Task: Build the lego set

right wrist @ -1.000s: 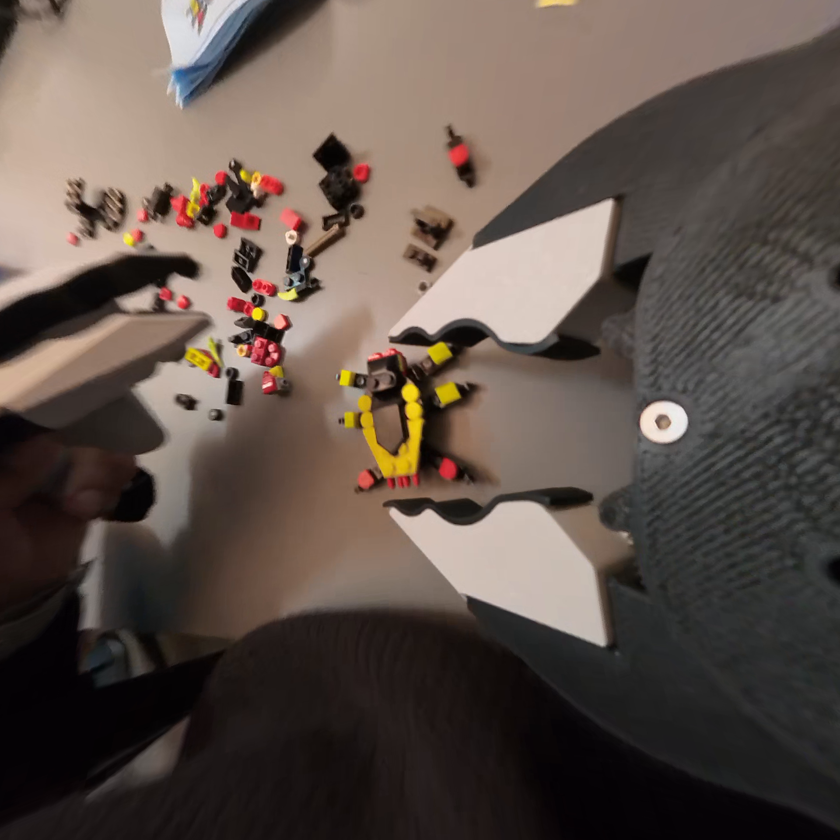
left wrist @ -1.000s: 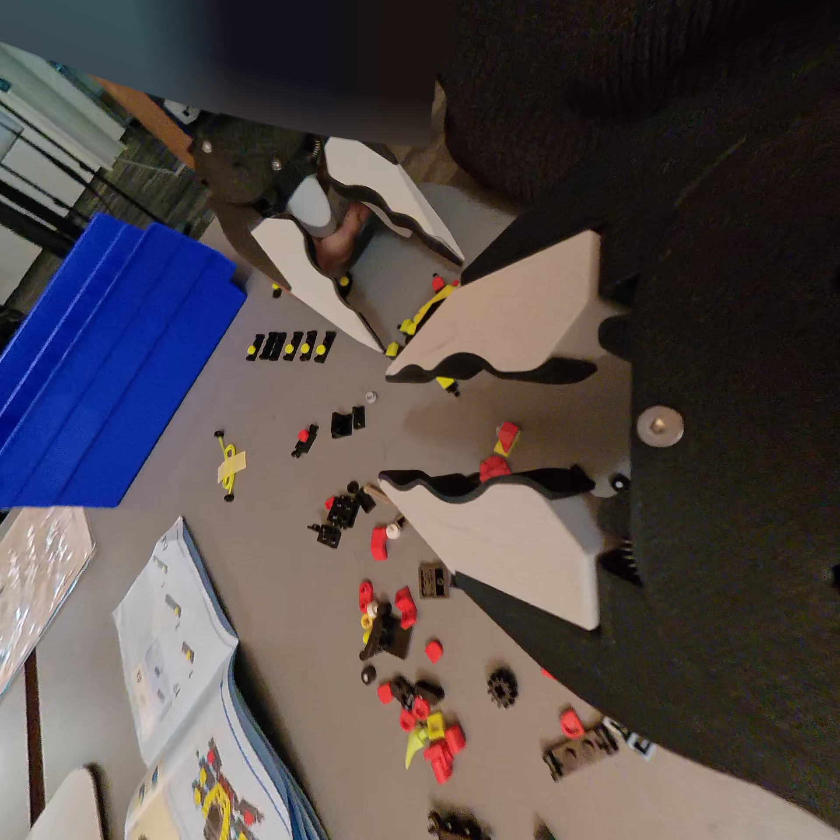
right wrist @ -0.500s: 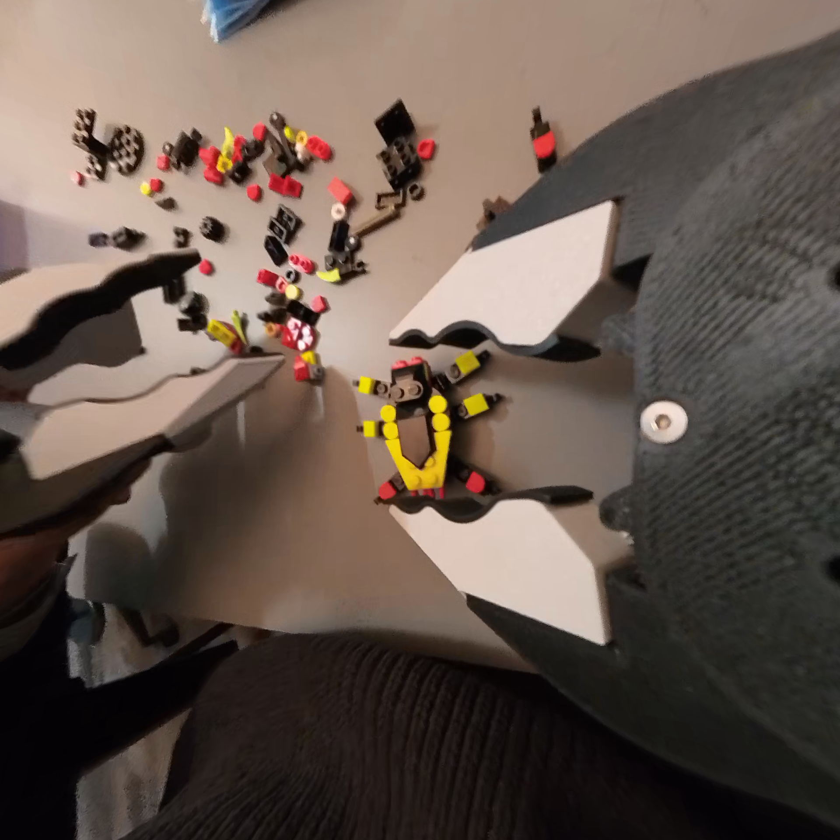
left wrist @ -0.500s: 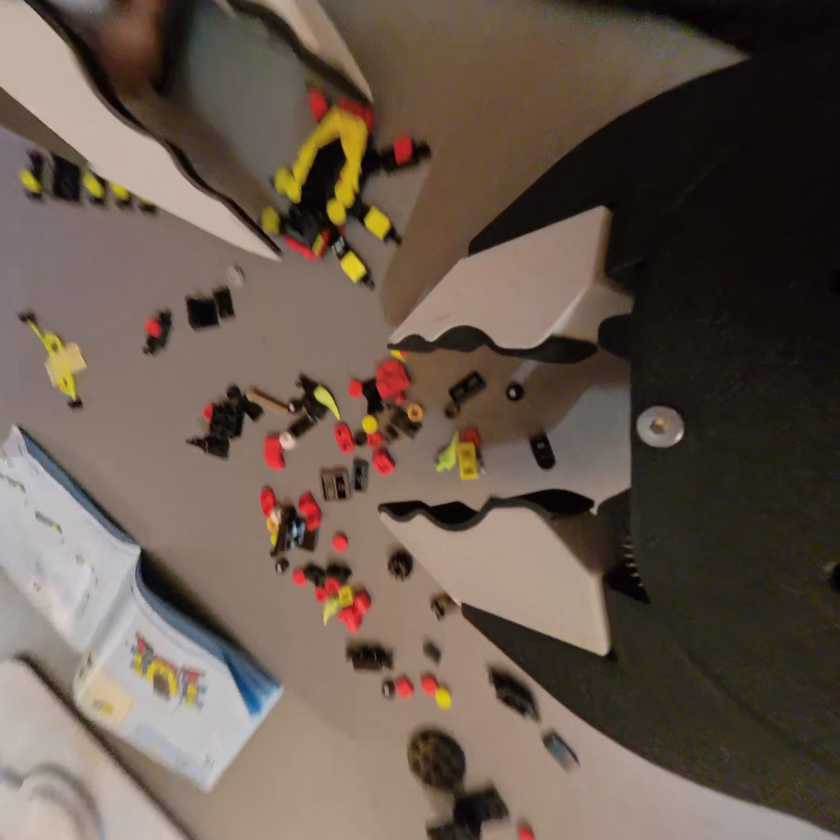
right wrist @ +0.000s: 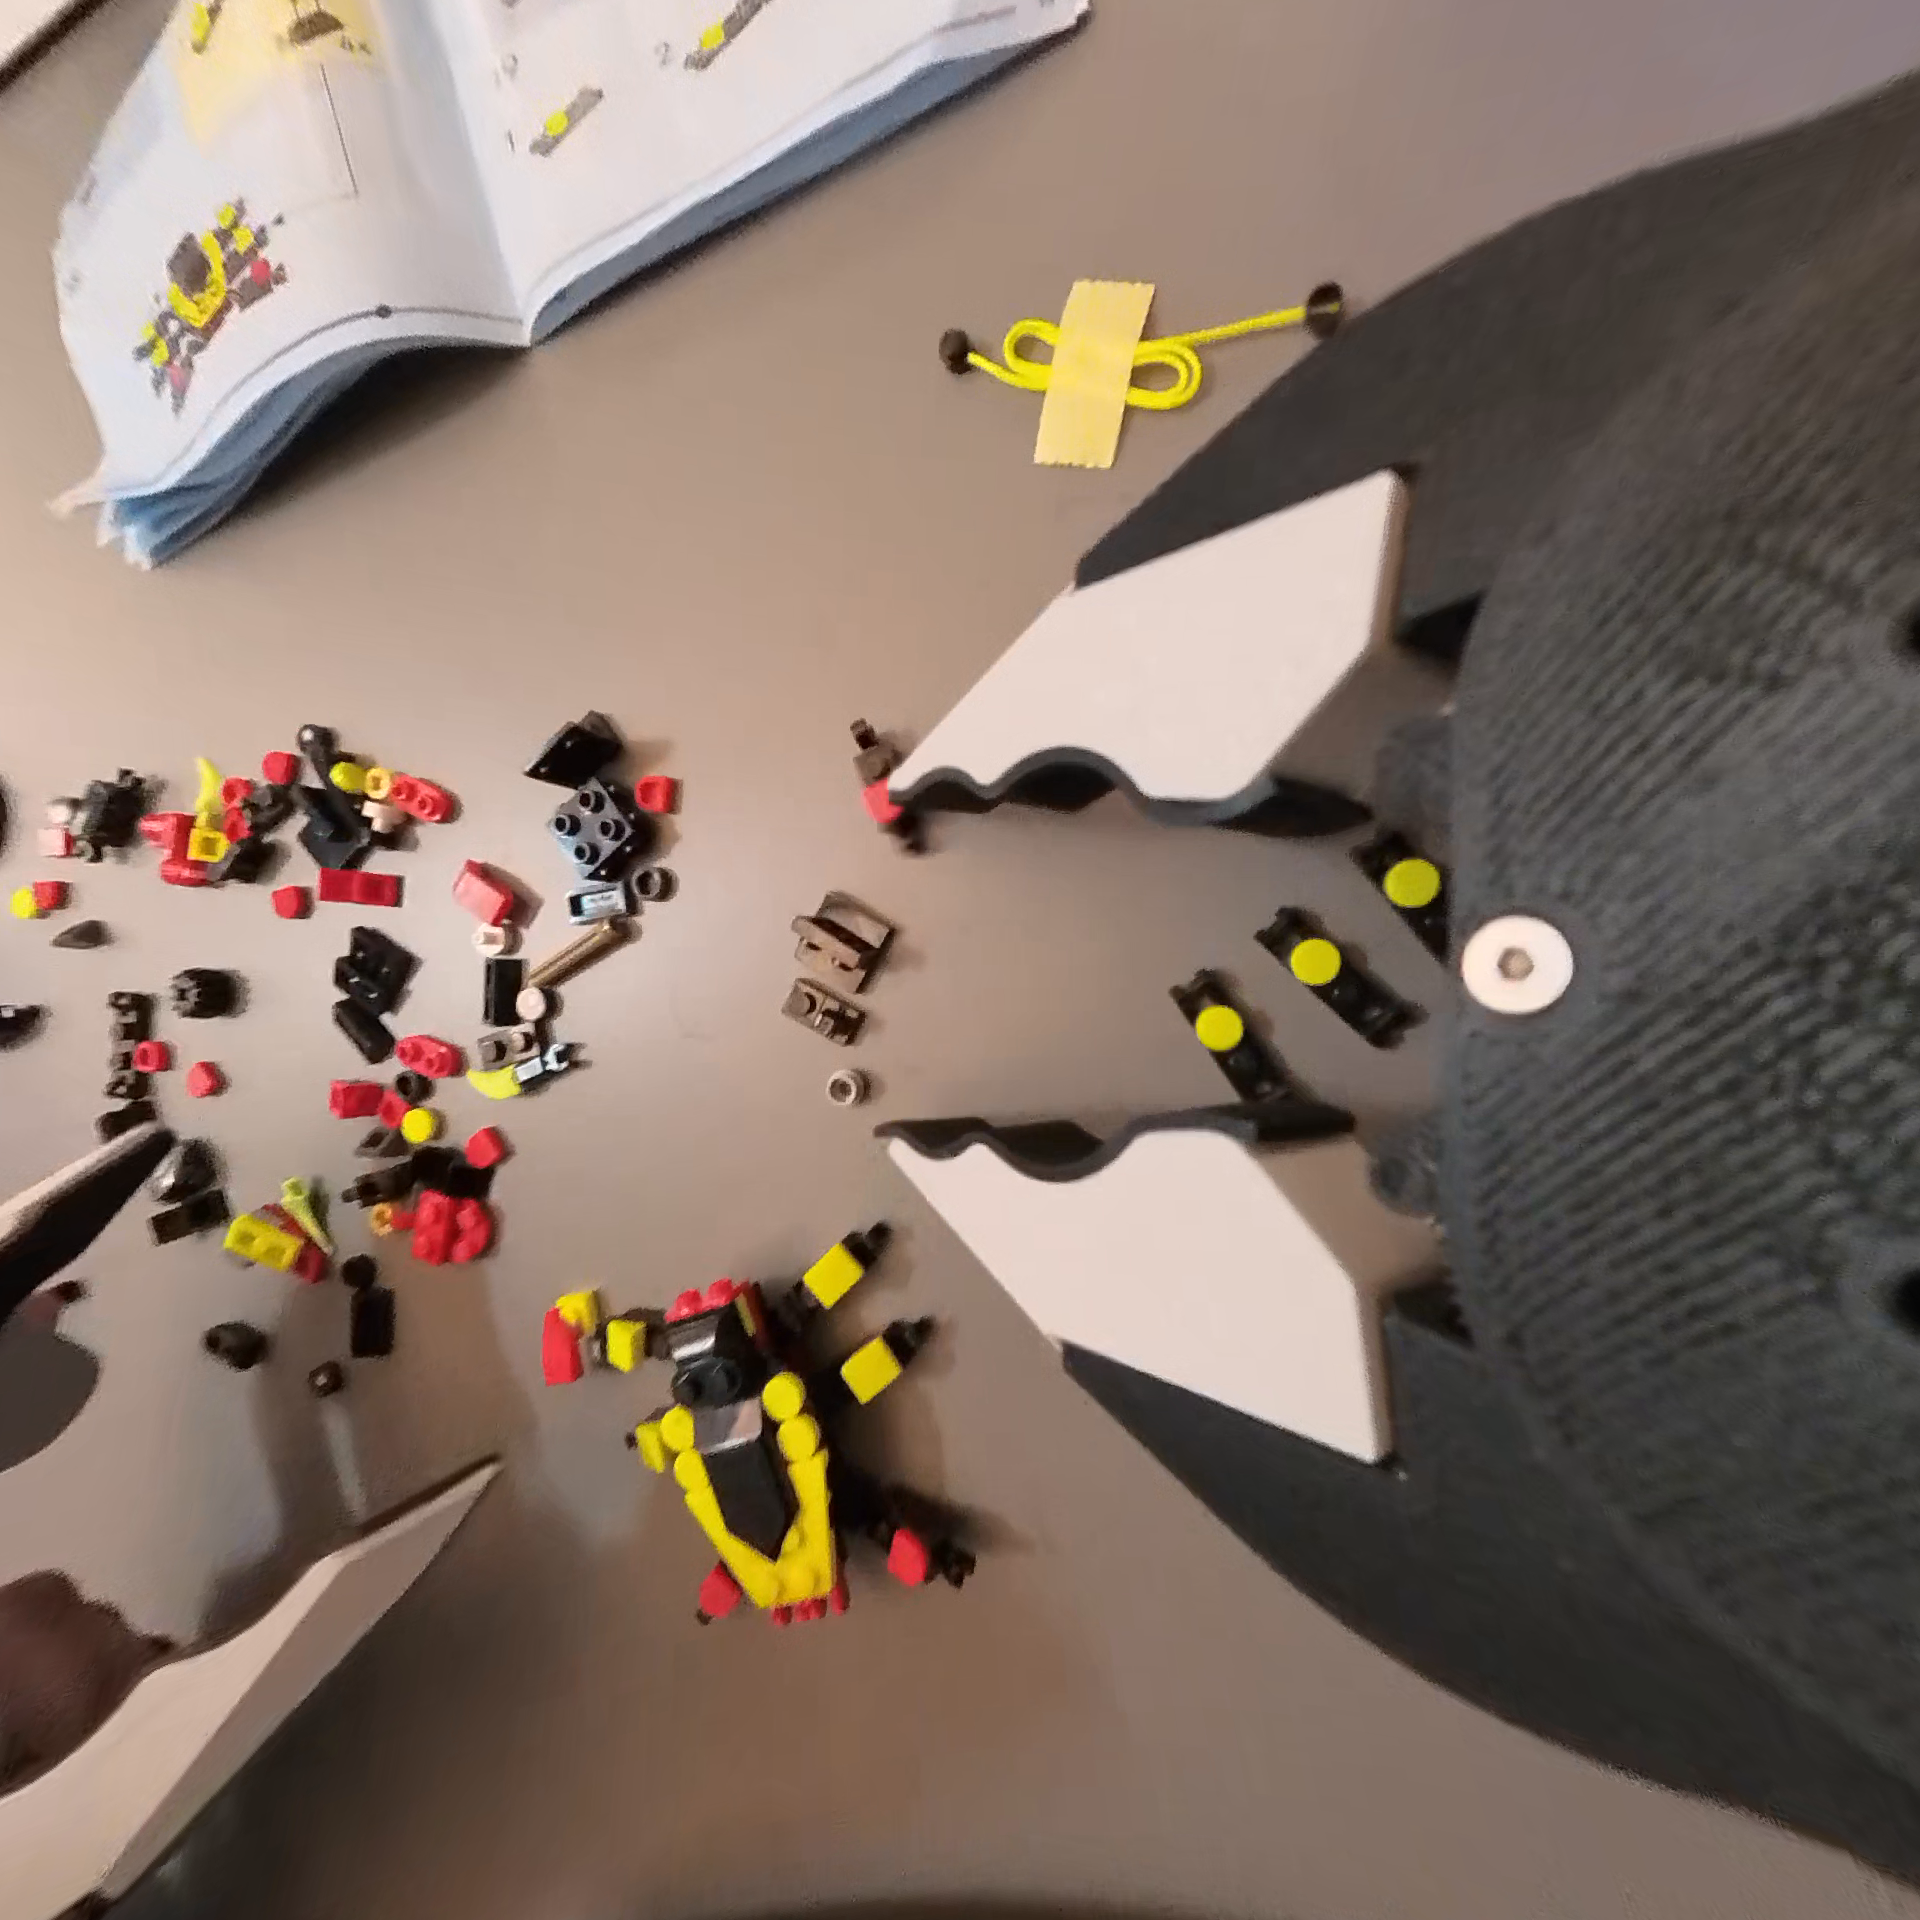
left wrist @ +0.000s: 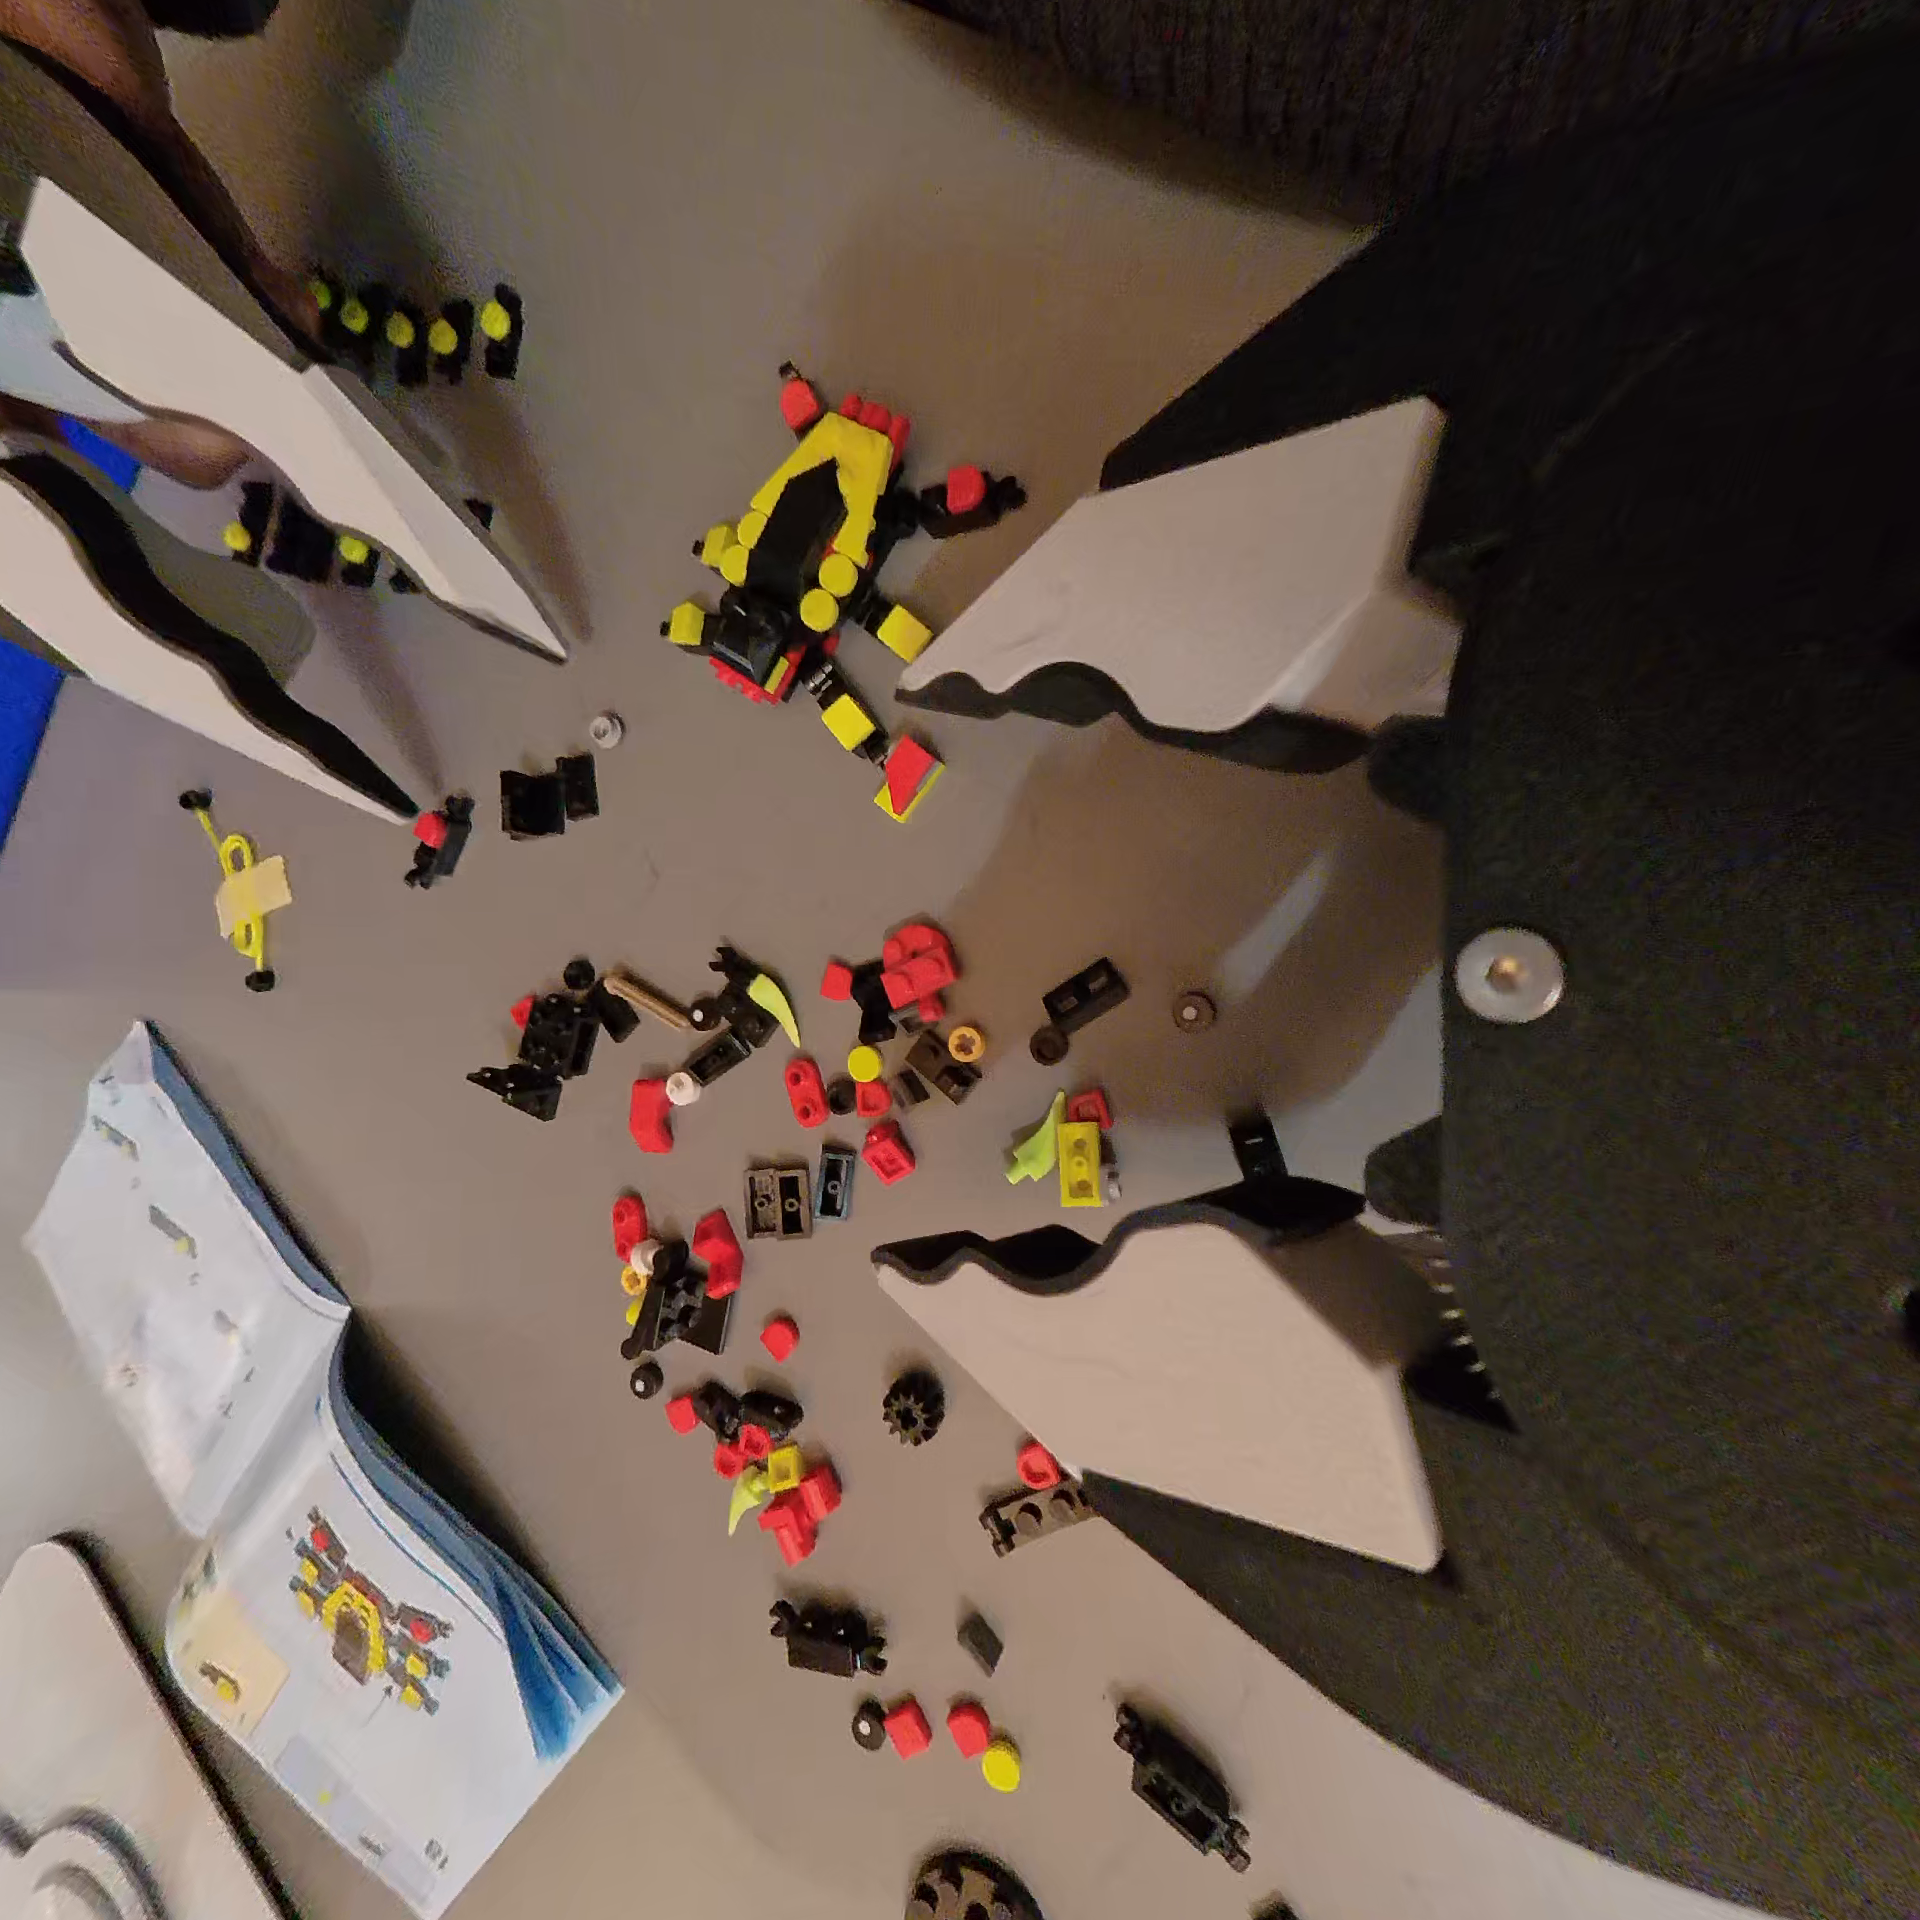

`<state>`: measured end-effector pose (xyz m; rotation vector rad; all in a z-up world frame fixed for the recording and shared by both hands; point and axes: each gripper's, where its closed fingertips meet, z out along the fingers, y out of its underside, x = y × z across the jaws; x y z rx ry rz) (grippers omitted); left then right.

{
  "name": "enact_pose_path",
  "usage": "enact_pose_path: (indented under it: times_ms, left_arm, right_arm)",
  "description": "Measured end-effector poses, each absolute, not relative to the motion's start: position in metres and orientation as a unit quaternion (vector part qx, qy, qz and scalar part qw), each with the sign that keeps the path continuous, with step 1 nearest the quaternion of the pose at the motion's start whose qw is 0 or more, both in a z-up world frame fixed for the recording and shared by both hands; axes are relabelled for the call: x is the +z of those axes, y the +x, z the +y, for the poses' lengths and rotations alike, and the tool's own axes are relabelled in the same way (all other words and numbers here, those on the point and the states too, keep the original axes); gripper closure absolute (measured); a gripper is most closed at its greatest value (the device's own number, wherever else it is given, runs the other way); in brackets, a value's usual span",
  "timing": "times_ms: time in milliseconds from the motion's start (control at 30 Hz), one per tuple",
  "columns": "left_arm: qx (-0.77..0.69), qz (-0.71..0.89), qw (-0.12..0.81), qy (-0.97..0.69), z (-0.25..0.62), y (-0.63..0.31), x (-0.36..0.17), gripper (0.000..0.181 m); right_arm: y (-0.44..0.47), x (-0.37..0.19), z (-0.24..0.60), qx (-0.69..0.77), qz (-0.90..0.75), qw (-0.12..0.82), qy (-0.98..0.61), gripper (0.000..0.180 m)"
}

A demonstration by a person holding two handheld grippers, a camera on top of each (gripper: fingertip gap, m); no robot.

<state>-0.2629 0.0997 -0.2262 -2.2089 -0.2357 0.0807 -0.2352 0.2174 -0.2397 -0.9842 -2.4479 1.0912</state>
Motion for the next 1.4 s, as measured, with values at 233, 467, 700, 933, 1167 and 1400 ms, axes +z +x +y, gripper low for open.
enact_pose_path:
  times_ms: [233, 467, 700, 933, 1167, 1400]
  left_arm:
    - [0.074, -0.113, 0.381, -0.915, 0.101, -0.281, -0.252, 0.081]
    - [0.103, -0.180, 0.400, -0.893, 0.093, -0.321, -0.239, 0.092]
    - [0.048, -0.193, 0.468, -0.861, 0.066, -0.309, -0.201, 0.124]
    - [0.030, -0.204, 0.438, -0.875, 0.051, -0.306, -0.215, 0.131]
    - [0.014, -0.219, 0.435, -0.873, 0.049, -0.309, -0.218, 0.130]
    - [0.004, -0.233, 0.439, -0.868, 0.046, -0.315, -0.219, 0.130]
  right_arm:
    - [-0.256, -0.248, 0.205, 0.344, -0.869, 0.168, -0.312, 0.134]
    - [-0.298, -0.244, 0.175, 0.337, -0.881, 0.174, -0.283, 0.140]
    - [-0.266, -0.197, 0.160, 0.435, -0.857, 0.155, -0.228, 0.180]
    - [-0.217, -0.211, 0.100, 0.399, -0.907, -0.047, -0.126, 0.180]
    - [-0.219, -0.244, 0.093, 0.278, -0.956, -0.027, -0.088, 0.180]
    - [-0.280, -0.248, 0.097, 0.280, -0.950, 0.067, -0.120, 0.180]
